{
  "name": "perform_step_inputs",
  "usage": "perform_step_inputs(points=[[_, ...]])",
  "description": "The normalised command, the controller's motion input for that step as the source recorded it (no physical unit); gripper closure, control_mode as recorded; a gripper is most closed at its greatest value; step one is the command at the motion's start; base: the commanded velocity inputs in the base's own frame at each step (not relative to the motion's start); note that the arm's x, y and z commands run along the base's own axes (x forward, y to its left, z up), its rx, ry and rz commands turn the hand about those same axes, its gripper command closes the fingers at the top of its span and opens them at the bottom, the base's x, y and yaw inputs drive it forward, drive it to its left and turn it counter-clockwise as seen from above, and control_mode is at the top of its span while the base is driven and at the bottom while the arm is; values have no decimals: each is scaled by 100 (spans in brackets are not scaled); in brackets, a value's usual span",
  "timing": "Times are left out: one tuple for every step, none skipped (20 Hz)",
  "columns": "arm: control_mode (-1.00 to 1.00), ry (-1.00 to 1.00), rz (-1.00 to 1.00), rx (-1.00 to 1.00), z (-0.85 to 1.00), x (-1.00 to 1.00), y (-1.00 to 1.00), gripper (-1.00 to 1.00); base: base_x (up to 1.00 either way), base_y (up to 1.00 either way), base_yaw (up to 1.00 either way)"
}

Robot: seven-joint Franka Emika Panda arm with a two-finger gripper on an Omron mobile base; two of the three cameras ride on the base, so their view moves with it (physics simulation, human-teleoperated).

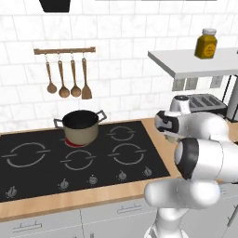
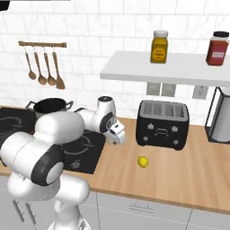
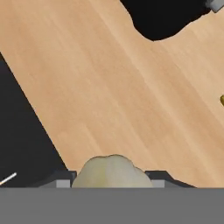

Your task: Put the lemon and garlic in the pot. Retrieve the spatula and lightly stir the vegetables in the pot.

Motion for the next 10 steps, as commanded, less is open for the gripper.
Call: perform_step_inputs(points=[[-100,0,23,-6,64,-43,100,100,0,0,0],[-100,0,23,-7,60,-38,100,100,0,0,0],[-100,1,23,-7,62,-29,100,100,0,0,0],[-100,5,24,-5,63,-19,100,100,0,0,0],[-100,8,24,-3,66,-6,100,100,0,0,0],[-100,10,25,-2,68,0,100,100,0,0,0],[-100,12,26,-1,66,0,100,100,0,0,0],[-100,12,28,0,61,0,100,100,0,0,0],[-100,8,29,0,58,6,100,100,0,0,0],[-100,5,29,0,54,21,100,100,0,0,0]])
